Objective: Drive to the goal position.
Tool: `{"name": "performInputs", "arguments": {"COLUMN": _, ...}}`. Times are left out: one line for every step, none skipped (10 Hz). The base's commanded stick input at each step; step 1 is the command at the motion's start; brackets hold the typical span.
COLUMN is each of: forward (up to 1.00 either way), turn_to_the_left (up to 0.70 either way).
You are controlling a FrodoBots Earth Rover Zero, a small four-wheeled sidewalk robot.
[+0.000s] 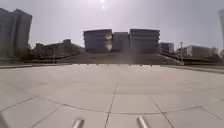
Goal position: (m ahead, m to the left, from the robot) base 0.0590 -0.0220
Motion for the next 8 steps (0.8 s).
{"name": "performInputs", "arguments": {"forward": 0.7, "turn_to_the_left": 0.01}}
{"name": "performInputs", "arguments": {"forward": 0.7, "turn_to_the_left": 0.01}}
{"name": "performInputs", "arguments": {"forward": 0.7, "turn_to_the_left": 0.01}}
{"name": "performInputs", "arguments": {"forward": 0.7, "turn_to_the_left": 0.01}}
{"name": "performInputs", "arguments": {"forward": 0.7, "turn_to_the_left": 0.01}}
{"name": "performInputs", "arguments": {"forward": 0.7, "turn_to_the_left": 0.01}}
{"name": "performInputs", "arguments": {"forward": 0.7, "turn_to_the_left": 0.01}}
{"name": "performInputs", "arguments": {"forward": 0.7, "turn_to_the_left": 0.01}}
